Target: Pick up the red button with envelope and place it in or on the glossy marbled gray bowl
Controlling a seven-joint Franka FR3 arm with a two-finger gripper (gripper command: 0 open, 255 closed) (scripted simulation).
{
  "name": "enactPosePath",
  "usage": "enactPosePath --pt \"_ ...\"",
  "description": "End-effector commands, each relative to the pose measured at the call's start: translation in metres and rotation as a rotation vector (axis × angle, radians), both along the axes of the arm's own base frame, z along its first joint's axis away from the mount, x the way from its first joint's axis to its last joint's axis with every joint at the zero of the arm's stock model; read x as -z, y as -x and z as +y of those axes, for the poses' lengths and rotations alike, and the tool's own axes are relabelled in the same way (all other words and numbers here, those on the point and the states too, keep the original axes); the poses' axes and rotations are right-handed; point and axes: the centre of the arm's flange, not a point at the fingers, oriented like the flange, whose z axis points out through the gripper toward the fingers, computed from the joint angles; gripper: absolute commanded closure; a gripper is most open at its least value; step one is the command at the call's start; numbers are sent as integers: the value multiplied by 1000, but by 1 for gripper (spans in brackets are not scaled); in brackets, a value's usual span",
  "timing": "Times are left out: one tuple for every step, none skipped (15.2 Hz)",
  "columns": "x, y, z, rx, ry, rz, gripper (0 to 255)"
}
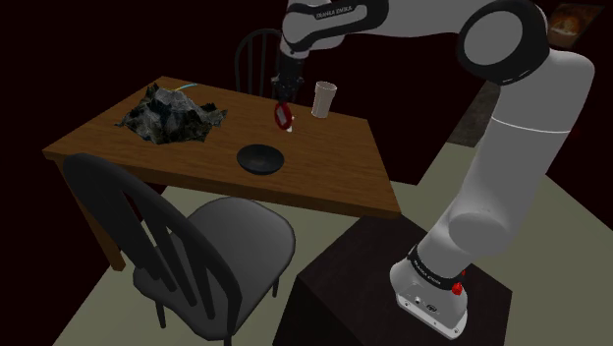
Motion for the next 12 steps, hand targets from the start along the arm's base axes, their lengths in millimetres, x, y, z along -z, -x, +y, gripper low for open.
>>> enactPosePath --pt "-8 0 28 1 0 1 255" --pt "-11 -1 41 1 0 1 255" --pt "-14 -2 53 1 0 1 255" --pt "-17 -3 66 1 0 1 255" --pt "-20 -4 79 1 0 1 255" --pt "-23 -5 92 1 0 1 255" --pt "-25 -5 97 1 0 1 255" --pt "-19 -5 97 1 0 1 255" --pt "-14 -5 97 1 0 1 255" --pt "-9 -5 97 1 0 1 255" --pt "-4 -5 97 1 0 1 255" --pt "2 -5 97 1 0 1 255"
